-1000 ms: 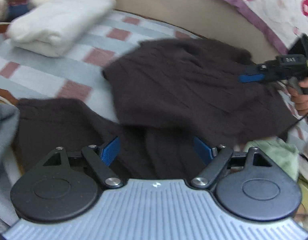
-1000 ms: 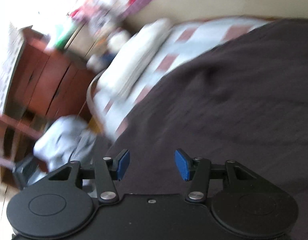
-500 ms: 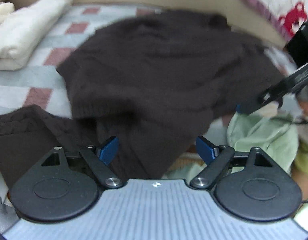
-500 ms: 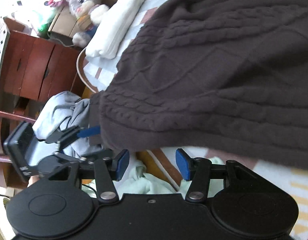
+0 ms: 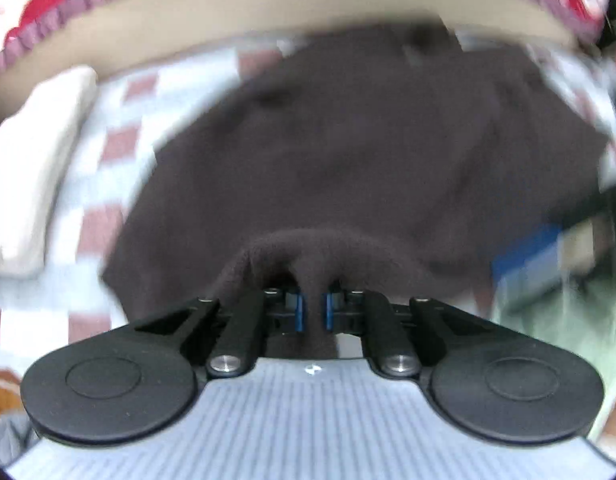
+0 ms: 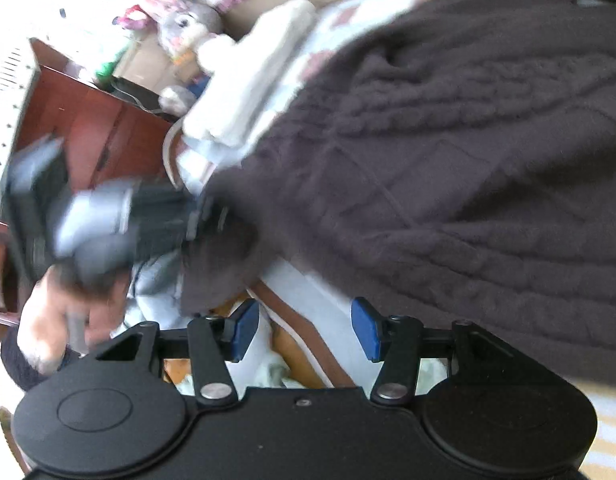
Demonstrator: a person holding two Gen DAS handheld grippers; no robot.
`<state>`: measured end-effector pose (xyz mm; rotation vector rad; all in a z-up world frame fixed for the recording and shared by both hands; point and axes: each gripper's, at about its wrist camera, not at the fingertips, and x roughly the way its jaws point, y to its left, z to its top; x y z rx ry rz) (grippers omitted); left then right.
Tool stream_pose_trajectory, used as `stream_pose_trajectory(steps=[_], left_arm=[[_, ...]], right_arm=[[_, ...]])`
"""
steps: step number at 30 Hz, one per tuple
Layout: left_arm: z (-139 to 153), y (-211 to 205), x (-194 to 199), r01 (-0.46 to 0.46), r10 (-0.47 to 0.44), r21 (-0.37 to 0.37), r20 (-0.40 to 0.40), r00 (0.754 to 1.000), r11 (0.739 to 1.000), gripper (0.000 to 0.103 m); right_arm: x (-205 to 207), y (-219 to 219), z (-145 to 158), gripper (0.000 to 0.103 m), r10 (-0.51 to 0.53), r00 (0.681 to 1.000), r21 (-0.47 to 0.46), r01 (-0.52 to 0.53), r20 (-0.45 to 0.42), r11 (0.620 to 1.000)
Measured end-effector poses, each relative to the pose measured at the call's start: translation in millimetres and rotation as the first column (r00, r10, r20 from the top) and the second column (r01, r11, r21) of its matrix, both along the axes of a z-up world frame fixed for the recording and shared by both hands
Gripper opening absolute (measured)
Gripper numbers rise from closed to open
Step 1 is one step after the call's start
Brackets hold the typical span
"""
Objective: Fold clothes
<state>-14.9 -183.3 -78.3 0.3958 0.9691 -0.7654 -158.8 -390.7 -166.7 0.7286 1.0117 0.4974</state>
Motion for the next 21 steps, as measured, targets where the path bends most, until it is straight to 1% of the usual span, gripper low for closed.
stream_pose_trajectory(steps=[2,4,5,6,7,8,10,12,14,15,17,18,19,20,21], left_arm=[[-1,-9,32,-0.047,0.047,-0.060,-0.013,0.999,0.997,0.010],[-7,-18,62,-0.089,0.087,-0.110,-0.025,0.996,0.990,0.018],[-12,-22,73,-0.116,0.115,-0.097,-0.016,0.993,0.989,0.032],[-19,-26,81,-0.150,0.151,-0.046,0.009,0.989,0.988,0.049],[-24,-27,86,-0.175,0.175,-0.007,0.032,0.984,0.985,0.052],[-25,-22,86,-0.180,0.180,0.001,0.052,0.982,0.984,0.052],[-20,-4,78,-0.157,0.160,-0.040,0.072,0.985,0.987,0.055],[-13,20,63,-0.139,0.144,-0.081,0.058,0.988,0.987,0.068],[-7,40,49,-0.108,0.114,-0.099,0.051,0.992,0.989,0.075],[-7,48,42,-0.094,0.100,-0.088,0.063,0.993,0.992,0.079],[-10,60,32,-0.111,0.111,-0.010,0.142,0.984,0.994,0.085],[-14,64,28,-0.129,0.116,0.050,0.205,0.972,0.990,0.088],[-20,67,24,-0.151,0.111,0.124,0.282,0.953,0.981,0.089],[-26,71,22,-0.163,0.096,0.179,0.335,0.937,0.970,0.089],[-32,79,23,-0.160,0.080,0.210,0.346,0.935,0.964,0.089]], right_arm=[[7,2,-4,0.057,-0.012,0.999,0.056,0.010,0.031,0.998],[16,6,-13,0.057,-0.037,0.999,0.070,0.034,0.034,0.997],[19,7,-17,0.057,-0.053,0.998,0.050,0.051,0.035,0.997],[22,9,-21,0.057,-0.069,0.997,0.029,0.068,0.037,0.997],[23,8,-25,0.057,-0.091,0.995,-0.002,0.091,0.036,0.996],[23,7,-28,0.057,-0.113,0.993,-0.034,0.115,0.035,0.993],[23,-1,-33,0.057,-0.154,0.988,-0.056,0.154,0.007,0.986],[21,-11,-35,0.057,-0.198,0.980,-0.048,0.198,-0.012,0.979],[21,-18,-34,0.057,-0.225,0.974,-0.007,0.225,-0.016,0.974],[23,-19,-34,0.057,-0.229,0.973,0.016,0.229,-0.015,0.973],[26,-15,-33,0.057,-0.218,0.976,0.048,0.219,-0.008,0.975],[28,-13,-33,0.057,-0.204,0.979,0.048,0.204,-0.005,0.978],[28,-9,-32,0.057,-0.193,0.981,0.040,0.193,-0.003,0.980],[29,-6,-32,0.057,-0.182,0.983,0.031,0.182,-0.002,0.983],[29,-3,-32,0.057,-0.172,0.985,0.026,0.172,-0.004,0.985]])
